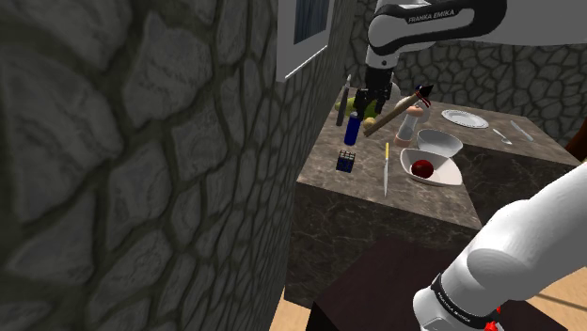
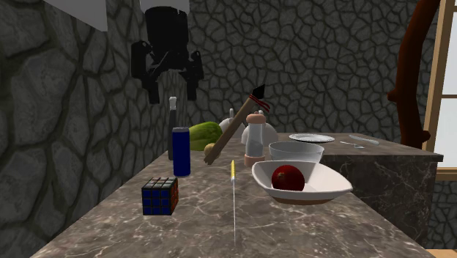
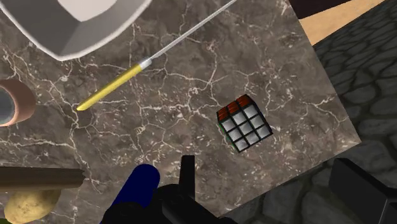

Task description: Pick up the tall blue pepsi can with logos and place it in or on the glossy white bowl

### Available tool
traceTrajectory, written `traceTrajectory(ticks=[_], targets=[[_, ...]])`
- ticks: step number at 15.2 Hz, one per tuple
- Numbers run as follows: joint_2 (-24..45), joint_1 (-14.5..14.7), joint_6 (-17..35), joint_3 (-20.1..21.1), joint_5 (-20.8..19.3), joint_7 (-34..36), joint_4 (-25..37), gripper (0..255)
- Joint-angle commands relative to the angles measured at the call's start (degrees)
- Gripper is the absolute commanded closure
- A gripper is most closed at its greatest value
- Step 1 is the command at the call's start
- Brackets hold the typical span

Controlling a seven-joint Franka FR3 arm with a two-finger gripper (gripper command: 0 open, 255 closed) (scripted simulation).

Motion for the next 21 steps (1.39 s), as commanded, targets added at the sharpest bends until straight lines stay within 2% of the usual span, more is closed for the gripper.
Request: traceTrajectory(ticks=[1, 8, 15, 16, 21], targets=[[3.9, -0.6, 1.7, -1.4, 1.0, -1.6, 2.5, 0], [18.9, -3.5, 3.3, -4.8, 6.7, -7.5, 15.8, 0], [35.6, -8.8, 0.6, -5.9, 13.6, -12.4, 34.3, 0], [36.4, -9.2, 0.4, -5.8, 13.9, -12.6, 35.4, 0], [36.9, -9.0, 4.0, -5.6, 14.1, -12.8, 32.1, 0]])
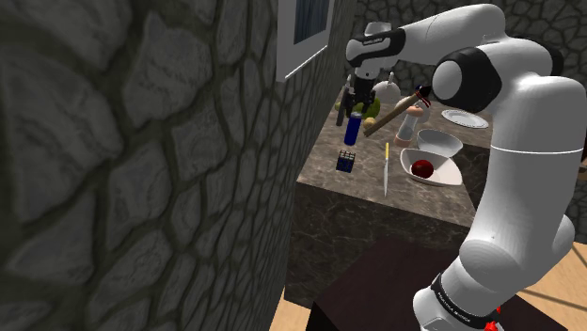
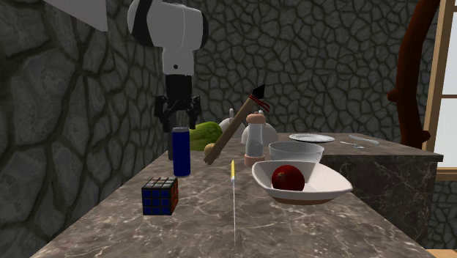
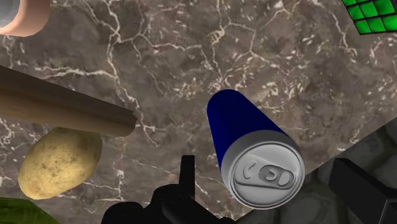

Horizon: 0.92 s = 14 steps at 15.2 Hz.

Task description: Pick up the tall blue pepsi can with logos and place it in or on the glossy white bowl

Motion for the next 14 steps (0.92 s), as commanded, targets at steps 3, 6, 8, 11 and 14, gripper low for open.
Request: traceTrajectory(ticks=[3, 6, 8, 11, 14], targets=[[0.7, 0.0, 2.5, 0.1, 0.3, -0.2, -1.8, 0], [0.7, 0.0, 2.5, 0.1, 0.3, -0.2, -1.8, 0], [0.7, 0.0, 2.5, 0.1, 0.3, -0.2, -1.8, 0], [0.7, 0.0, 2.5, 0.1, 0.3, -0.2, -1.8, 255], [0.7, 0.0, 2.5, 0.1, 0.3, -0.2, -1.8, 255]])
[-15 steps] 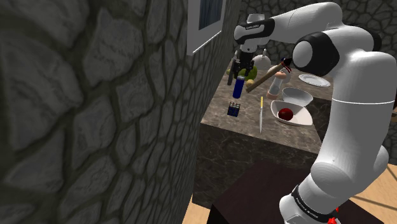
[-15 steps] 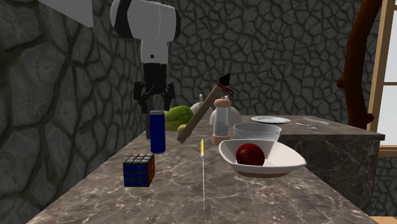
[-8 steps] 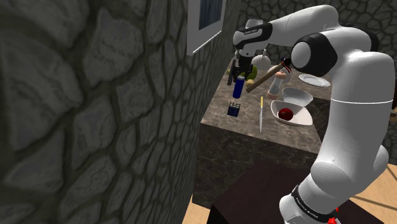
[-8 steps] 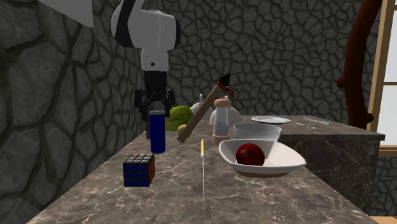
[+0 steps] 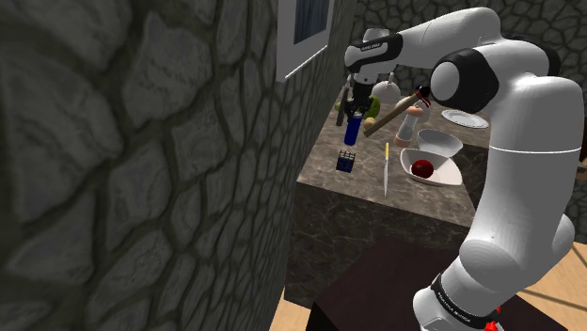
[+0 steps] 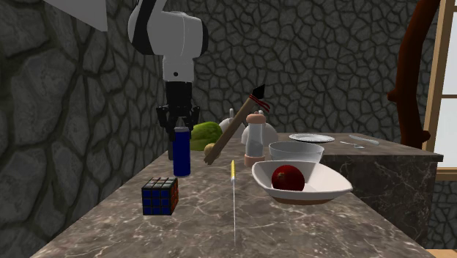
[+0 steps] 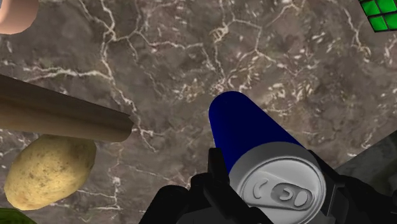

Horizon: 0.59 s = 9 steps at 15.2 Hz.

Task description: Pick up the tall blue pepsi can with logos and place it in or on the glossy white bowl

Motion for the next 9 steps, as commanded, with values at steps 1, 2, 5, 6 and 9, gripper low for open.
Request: traceTrajectory(ticks=[1, 2, 5, 6, 9], targets=[[0.0, 0.0, 0.0, 0.0, 0.0, 0.0, 0.0, 255], [0.0, 0.0, 0.0, 0.0, 0.0, 0.0, 0.0, 255], [0.1, 0.0, 0.0, 0.0, 0.0, 0.0, 0.0, 255], [0.0, 0.0, 0.0, 0.0, 0.0, 0.0, 0.0, 255], [-0.4, 0.0, -2.1, -0.1, -0.2, 0.1, 1.7, 255]])
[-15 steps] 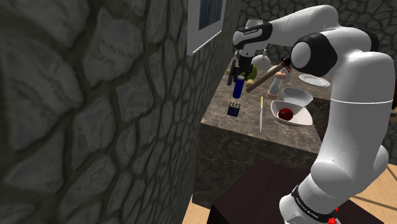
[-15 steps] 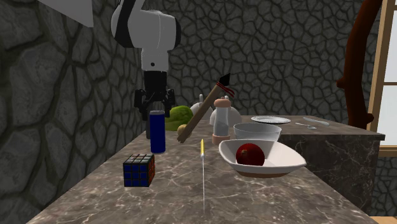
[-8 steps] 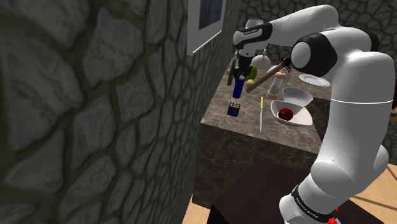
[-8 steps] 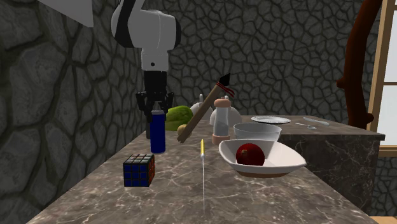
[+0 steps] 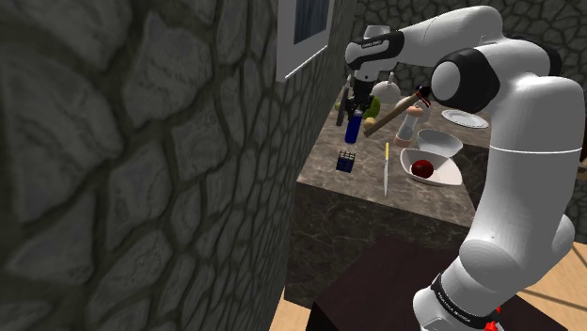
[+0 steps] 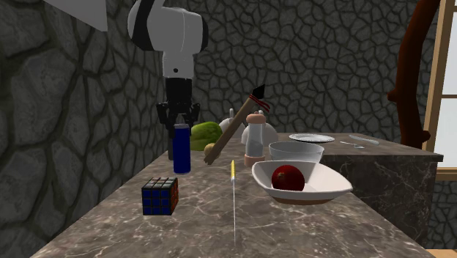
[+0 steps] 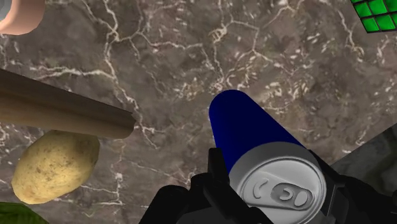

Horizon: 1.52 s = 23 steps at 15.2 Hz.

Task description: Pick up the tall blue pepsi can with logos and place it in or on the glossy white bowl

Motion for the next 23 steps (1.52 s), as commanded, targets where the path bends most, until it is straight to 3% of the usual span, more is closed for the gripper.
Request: traceTrajectory(ticks=[1, 23], targets=[[-0.3, 0.0, -1.4, -0.1, -0.1, 0.1, 1.2, 255], [1.5, -1.8, -19.4, -0.3, 0.2, 0.7, 21.0, 255]])
